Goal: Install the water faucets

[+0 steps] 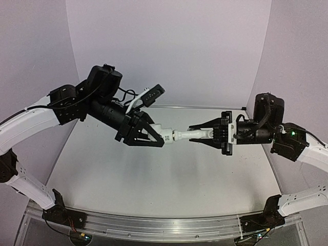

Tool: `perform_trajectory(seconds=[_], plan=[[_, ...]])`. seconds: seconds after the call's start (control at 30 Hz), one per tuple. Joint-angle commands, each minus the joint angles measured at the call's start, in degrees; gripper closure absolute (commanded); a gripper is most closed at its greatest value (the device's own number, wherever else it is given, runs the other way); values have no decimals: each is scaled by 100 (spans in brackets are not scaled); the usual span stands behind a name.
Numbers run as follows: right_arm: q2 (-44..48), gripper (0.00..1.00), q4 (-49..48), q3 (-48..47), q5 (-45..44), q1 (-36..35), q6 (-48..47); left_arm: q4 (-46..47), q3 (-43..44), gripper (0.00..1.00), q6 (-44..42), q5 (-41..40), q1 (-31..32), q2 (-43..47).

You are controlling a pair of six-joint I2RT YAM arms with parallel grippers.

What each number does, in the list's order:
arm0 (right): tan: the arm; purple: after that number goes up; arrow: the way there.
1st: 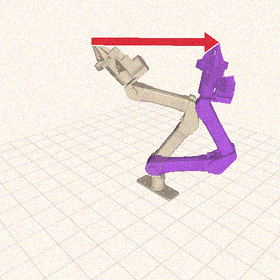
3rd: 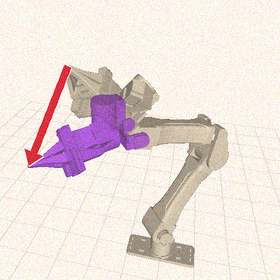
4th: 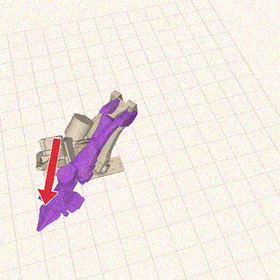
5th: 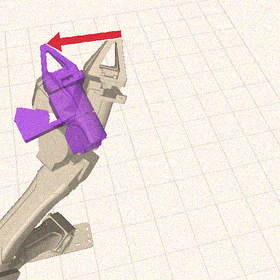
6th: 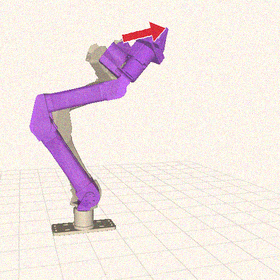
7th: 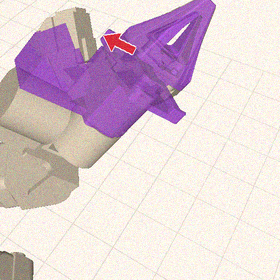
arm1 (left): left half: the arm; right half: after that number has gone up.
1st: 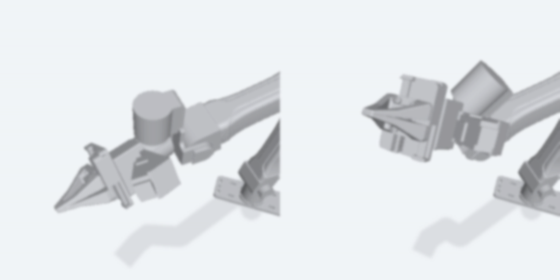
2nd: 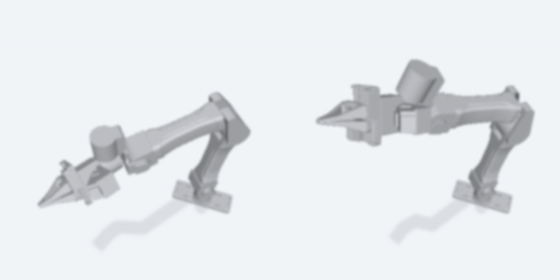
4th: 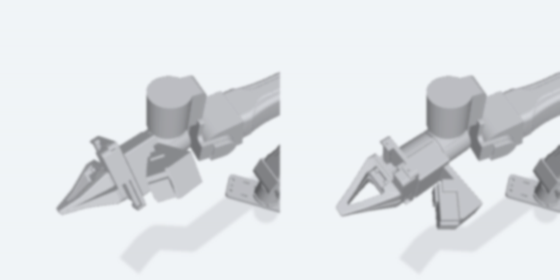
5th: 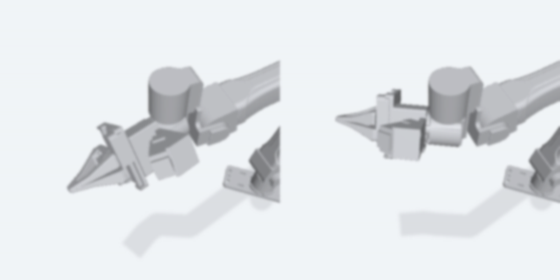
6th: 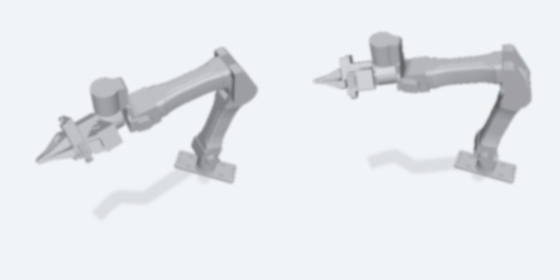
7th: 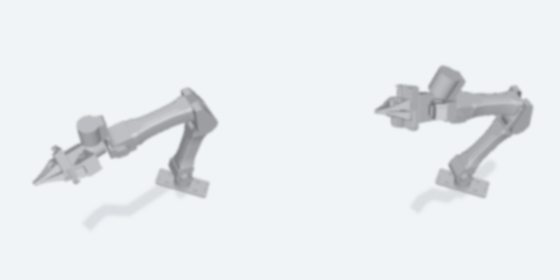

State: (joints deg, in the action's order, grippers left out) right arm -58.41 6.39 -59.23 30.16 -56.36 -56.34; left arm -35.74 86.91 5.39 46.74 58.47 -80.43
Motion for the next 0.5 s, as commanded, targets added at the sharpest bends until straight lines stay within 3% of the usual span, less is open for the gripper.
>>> perform_trajectory(seconds=[0.0, 0.23, 0.47], plan=[[-127, 100, -398, -550, -232, -34, 1952, 631, -295, 91, -632, -1312, 32, 472], [-163, 100, -239, -581, -149, -40, 3559, 784, -687, 86, -2207, -3034, 479, 796], [-341, 100, 5, -634, -6, -17, 4896, 1349, -1226, 90, -3576, -4678, 1190, 957]])
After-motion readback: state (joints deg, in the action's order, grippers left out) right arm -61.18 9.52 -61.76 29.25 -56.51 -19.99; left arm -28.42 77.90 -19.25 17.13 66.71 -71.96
